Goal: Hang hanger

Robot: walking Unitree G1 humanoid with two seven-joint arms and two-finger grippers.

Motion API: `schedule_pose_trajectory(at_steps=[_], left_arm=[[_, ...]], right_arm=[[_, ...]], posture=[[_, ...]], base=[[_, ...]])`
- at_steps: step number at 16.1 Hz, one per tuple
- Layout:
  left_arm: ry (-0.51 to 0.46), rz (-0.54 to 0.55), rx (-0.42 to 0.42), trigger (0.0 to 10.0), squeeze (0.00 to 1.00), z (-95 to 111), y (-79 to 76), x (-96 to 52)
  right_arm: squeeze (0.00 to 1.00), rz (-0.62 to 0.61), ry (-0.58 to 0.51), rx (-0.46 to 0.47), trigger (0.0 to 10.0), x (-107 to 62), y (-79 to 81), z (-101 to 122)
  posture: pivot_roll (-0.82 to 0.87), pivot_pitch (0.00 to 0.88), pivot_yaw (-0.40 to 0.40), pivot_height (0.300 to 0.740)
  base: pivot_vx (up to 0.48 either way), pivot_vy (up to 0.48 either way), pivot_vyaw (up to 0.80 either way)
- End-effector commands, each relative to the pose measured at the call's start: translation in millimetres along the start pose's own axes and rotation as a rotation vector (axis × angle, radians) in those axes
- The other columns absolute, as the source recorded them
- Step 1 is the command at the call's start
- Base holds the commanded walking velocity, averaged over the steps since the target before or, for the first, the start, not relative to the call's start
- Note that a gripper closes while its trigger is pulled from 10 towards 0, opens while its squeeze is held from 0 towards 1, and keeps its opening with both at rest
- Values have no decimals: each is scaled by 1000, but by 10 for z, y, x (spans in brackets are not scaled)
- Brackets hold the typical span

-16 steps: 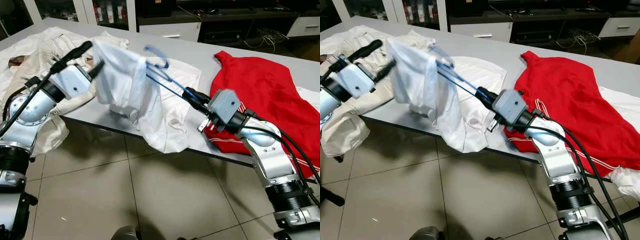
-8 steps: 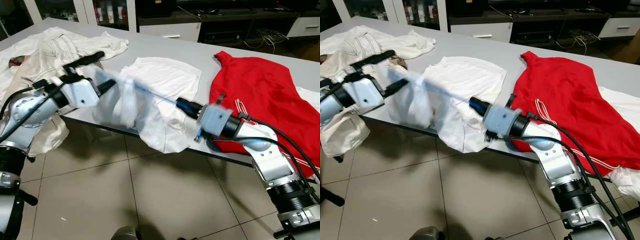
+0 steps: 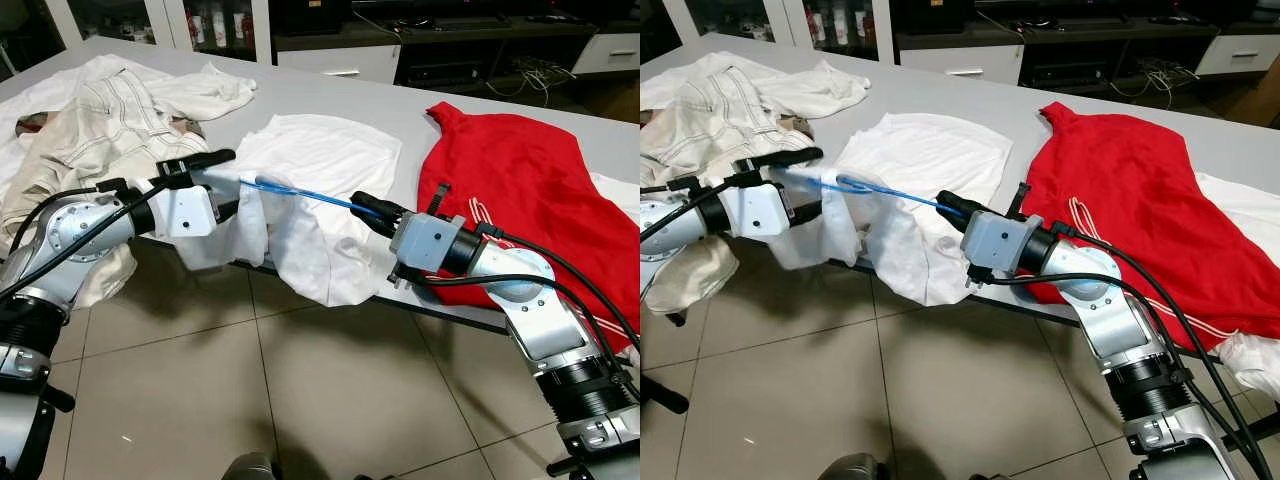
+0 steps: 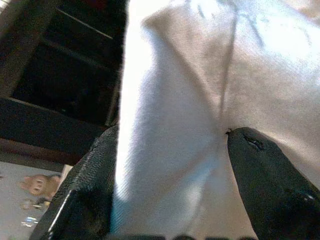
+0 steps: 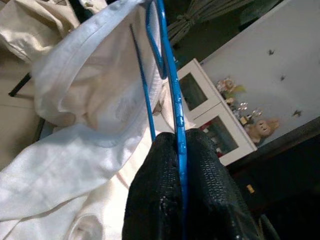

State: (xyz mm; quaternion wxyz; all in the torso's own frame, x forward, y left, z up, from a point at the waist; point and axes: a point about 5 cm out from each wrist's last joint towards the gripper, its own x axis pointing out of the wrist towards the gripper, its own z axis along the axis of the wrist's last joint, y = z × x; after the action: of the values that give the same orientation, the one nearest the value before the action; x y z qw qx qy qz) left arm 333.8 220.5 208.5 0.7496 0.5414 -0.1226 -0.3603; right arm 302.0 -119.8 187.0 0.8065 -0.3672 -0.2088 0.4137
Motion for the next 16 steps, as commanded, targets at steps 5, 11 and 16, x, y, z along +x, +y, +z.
schedule_pose_trajectory(at_steps=[5, 11, 16], left_arm=[[-5, -46, -29, 0, 0, 2, -49, 7], [-10, -63, -48, 0, 0, 13, -63, 7], [-7, -66, -64, 0, 0, 12, -83, 6]], right_arm=[[0, -44, -49, -129, 10000, 38, -131, 102], [0, -54, -88, -272, 10000, 46, -120, 142], [0, -73, -94, -334, 10000, 18, -120, 119]], posture=[[132, 0, -15, 740], [133, 0, -17, 740], [132, 0, -18, 740]], base=[[0, 0, 0], [0, 0, 0], [0, 0, 0]])
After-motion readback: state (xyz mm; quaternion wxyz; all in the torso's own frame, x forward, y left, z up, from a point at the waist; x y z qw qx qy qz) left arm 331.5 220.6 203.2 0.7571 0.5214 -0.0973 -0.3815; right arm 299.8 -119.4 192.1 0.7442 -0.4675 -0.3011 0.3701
